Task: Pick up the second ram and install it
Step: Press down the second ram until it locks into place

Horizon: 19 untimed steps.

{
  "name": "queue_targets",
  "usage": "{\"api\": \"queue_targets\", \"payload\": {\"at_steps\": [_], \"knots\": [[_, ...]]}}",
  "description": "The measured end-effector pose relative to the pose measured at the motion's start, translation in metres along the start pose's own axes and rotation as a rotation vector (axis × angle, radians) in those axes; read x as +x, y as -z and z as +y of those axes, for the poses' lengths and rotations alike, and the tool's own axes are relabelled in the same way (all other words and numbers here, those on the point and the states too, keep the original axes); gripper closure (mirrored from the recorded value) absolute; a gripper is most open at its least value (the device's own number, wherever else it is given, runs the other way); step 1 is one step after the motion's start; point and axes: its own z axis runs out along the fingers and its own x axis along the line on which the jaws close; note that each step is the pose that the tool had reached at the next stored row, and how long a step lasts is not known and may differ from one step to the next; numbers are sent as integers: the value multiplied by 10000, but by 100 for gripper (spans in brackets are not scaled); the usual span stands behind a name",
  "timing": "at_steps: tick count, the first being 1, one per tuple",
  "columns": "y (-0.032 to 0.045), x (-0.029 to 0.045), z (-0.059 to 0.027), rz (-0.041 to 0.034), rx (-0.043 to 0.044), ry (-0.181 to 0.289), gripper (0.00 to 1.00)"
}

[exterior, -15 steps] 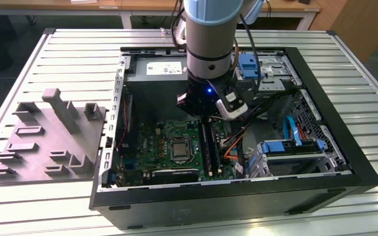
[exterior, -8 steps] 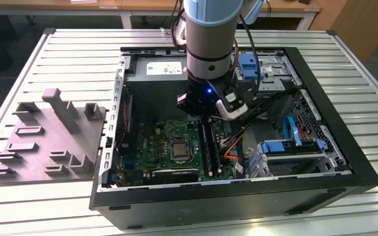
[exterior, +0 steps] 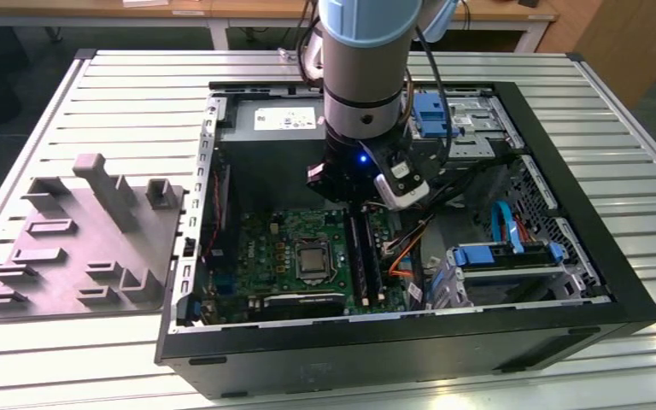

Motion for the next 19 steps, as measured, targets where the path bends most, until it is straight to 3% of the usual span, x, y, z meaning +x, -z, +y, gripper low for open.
{"api": "queue_targets", "payload": {"at_steps": [5, 14, 19], "knots": [[7, -1, 1, -3, -6, -1, 90], [233, -15, 11, -2, -4, -1, 90], [253, -17, 3, 0, -2, 1, 90]]}}
